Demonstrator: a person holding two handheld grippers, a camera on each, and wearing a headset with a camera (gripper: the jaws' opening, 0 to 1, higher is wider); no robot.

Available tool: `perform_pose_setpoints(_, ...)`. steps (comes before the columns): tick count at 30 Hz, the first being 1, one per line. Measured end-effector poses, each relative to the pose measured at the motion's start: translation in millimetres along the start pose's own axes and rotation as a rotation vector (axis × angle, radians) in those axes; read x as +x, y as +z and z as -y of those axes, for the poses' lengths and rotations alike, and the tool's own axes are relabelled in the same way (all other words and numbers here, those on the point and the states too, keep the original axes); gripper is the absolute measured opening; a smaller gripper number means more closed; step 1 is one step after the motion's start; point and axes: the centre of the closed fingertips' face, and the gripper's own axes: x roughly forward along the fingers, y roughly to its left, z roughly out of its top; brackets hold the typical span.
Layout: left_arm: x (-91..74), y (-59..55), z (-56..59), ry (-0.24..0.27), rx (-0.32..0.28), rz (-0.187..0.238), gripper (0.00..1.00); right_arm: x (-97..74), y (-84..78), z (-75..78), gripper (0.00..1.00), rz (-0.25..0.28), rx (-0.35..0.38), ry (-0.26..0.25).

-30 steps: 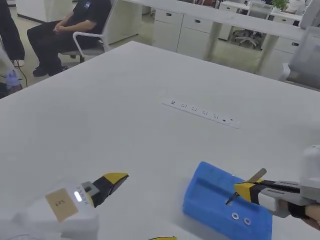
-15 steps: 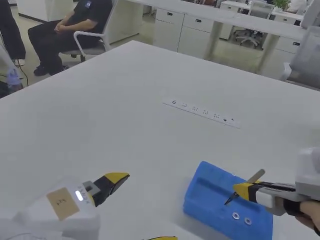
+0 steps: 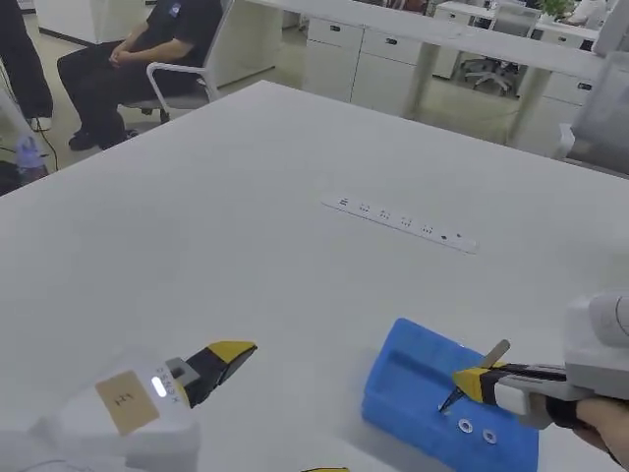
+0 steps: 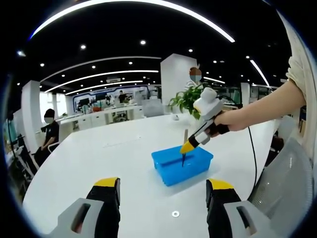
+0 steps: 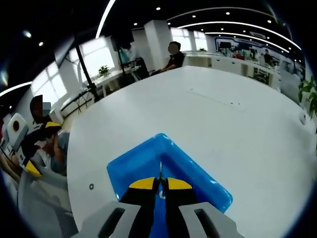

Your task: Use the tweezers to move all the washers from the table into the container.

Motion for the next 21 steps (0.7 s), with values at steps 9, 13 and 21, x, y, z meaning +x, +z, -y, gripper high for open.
perform_pose_setpoints(9,0.3,0.0,-0.2,0.000,-0.002,-0.001,0.71,2.5,-4.5,0.6,0.03,-0.016,-0.002,-0.006)
perform_pose_setpoints(13,0.2,0.0,-0.7,0.002,-0.001,-0.001,0.71,2.4,-4.1,1.0,0.03,-0.013,-0.002,-0.010)
perform_pose_setpoints(21,0.0,0.1,-1.8,0.006,-0.003,0.000,0.71,-9.3,3.5,-5.9,0.03,0.031,-0.002,-0.011)
